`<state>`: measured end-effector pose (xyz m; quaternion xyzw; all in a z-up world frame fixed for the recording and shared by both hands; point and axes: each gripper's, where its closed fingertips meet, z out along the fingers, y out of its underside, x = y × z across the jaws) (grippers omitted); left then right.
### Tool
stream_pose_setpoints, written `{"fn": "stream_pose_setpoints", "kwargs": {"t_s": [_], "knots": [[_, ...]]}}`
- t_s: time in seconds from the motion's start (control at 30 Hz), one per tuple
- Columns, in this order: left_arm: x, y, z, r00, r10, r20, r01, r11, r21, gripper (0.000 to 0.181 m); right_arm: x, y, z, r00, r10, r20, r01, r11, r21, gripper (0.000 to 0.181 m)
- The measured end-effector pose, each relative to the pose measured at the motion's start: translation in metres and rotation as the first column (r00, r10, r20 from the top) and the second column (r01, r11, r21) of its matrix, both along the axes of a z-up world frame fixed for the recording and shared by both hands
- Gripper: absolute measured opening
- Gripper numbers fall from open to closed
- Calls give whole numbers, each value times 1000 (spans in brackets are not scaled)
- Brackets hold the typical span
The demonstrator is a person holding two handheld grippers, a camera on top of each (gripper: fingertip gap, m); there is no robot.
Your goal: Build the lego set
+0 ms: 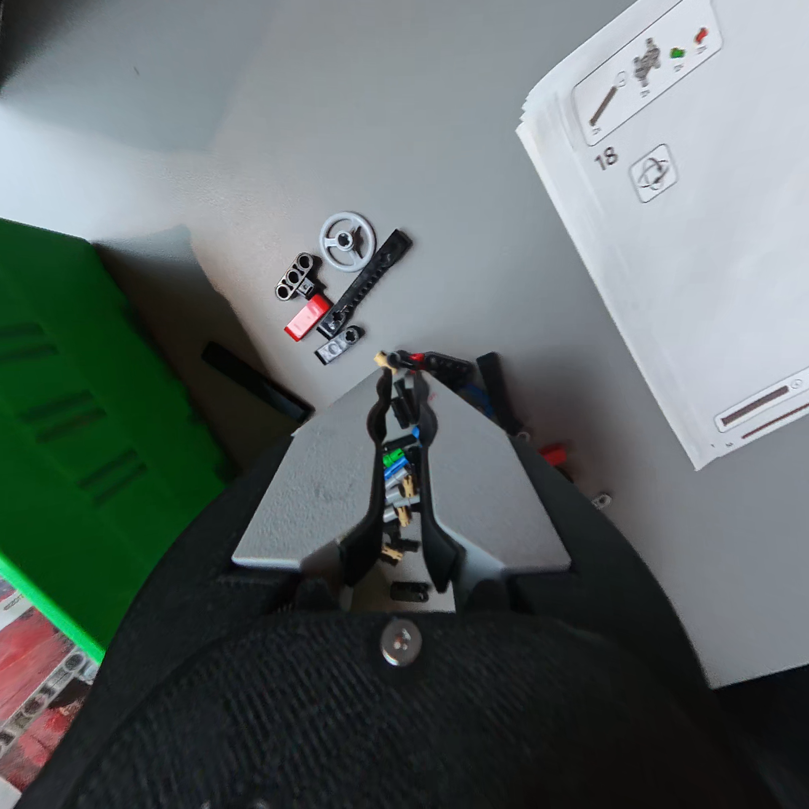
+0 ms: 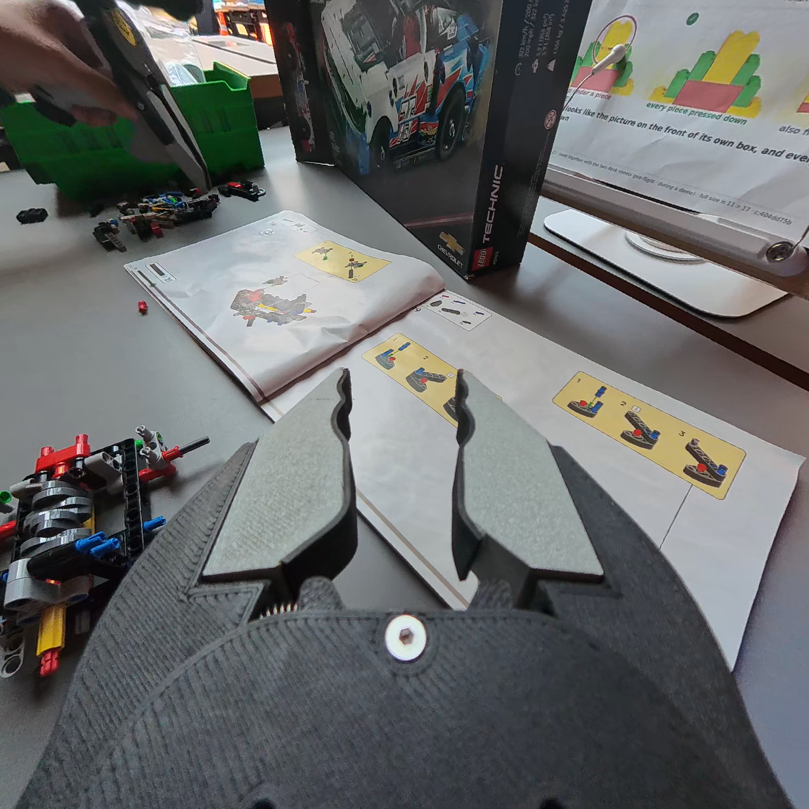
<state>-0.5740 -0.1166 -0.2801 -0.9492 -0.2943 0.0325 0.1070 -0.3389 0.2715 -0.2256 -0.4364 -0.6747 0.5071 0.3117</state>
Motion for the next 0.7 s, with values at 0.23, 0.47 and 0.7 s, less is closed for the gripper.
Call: {"fn": "stream_pose_setpoints", "kwargs": {"t_s": [0.23,0.47,0.7], "knots": [[-11,-17,-4,998,41,-37,-43,998,-37,3,0,0,0,1000,2,2,-2,1000,-5,45],[3,-19,14,997,8,-76,-9,1000,-18,6,0,0,0,1000,1,1,-1,1000,-4,45],[54,-26,18,993,-111,-32,109,993,-55,5,0,0,0,1000,1,1,-1,1000,-2,45]]}}
